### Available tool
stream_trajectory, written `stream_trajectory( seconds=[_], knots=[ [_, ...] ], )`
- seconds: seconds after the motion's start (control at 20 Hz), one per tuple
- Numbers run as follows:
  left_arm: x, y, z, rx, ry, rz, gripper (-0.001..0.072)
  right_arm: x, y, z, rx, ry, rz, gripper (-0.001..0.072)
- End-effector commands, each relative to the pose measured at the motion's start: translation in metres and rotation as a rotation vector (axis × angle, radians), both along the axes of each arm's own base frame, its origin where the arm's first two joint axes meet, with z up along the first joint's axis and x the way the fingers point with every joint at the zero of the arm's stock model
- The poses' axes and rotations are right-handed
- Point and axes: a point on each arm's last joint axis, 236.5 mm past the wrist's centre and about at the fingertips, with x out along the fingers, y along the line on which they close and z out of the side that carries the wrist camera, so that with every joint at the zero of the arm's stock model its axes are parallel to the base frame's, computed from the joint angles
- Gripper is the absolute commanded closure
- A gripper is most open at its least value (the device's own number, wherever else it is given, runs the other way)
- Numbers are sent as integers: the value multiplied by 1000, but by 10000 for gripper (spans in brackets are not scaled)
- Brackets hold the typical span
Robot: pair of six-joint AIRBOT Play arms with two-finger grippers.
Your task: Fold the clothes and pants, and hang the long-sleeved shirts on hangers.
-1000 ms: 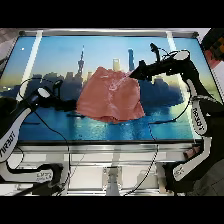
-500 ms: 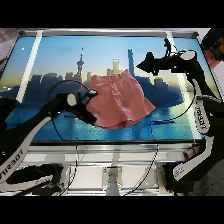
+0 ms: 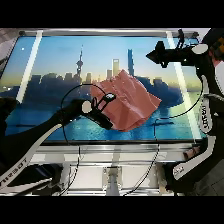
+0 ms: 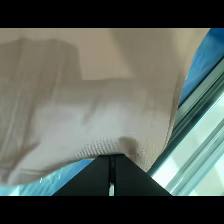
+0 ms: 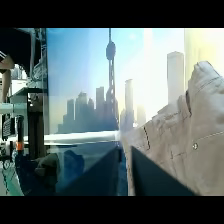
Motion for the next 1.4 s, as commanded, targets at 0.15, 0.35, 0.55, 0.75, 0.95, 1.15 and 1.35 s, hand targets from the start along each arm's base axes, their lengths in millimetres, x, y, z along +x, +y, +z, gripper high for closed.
stream_trajectory(
  seconds=[0.15,0.35,0.55,0.75,0.95,1.15,1.35],
  knots=[
    [3,-14,8,-54,-22,5,352,3,-7,12,-19,-24,-8,300],
    [-6,-11,9,-43,-8,-47,350,-3,-4,9,-26,-7,15,303],
    [39,0,27,-36,-131,-5,624,-23,0,-4,-72,37,104,701],
    [139,49,67,-126,-253,341,693,-51,6,-22,-159,81,236,703],
    [198,129,103,-364,-183,658,694,-80,19,-27,-200,78,266,704],
    [193,169,102,-391,-99,700,693,-149,20,-50,-188,156,228,705],
    [191,165,102,-387,-109,673,693,-225,28,-80,-93,217,114,704]
  ],
)
